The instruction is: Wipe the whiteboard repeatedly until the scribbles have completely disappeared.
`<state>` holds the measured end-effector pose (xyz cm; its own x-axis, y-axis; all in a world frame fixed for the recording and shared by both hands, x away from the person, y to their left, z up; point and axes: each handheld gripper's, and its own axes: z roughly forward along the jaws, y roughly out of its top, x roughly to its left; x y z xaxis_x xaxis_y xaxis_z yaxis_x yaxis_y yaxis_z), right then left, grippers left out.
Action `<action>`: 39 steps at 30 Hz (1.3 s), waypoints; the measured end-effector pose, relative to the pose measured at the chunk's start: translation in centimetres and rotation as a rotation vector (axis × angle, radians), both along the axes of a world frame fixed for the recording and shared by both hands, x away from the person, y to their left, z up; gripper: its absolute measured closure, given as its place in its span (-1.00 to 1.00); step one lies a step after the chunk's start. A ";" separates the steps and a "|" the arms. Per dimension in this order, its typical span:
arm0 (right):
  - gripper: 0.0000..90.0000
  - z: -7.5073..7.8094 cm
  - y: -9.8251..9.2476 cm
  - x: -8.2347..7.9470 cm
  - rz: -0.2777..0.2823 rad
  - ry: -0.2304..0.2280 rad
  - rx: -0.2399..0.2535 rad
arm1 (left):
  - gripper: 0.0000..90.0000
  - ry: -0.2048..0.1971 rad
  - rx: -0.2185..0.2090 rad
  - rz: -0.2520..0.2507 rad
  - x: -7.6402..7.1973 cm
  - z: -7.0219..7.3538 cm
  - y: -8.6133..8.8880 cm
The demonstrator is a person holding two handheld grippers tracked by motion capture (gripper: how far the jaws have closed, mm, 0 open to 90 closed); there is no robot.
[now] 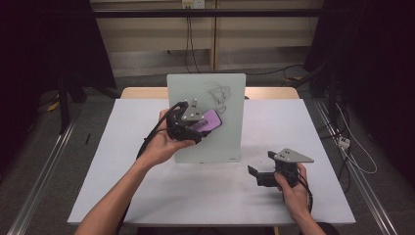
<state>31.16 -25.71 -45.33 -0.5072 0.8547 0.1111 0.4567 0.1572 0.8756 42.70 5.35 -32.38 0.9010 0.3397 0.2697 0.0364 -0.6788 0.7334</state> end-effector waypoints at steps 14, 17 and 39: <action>-0.89 0.0 0.0 0.0 -0.001 0.002 0.000 | -0.09 -0.047 -0.079 0.068 1.7 4.5 1.2; -0.89 0.0 0.0 0.0 -0.001 0.002 0.000 | -0.09 -0.054 -0.091 0.078 2.0 5.3 1.2; -0.89 0.0 0.0 0.0 0.004 0.000 0.002 | -0.09 -0.042 -0.075 0.044 1.9 4.7 -1.3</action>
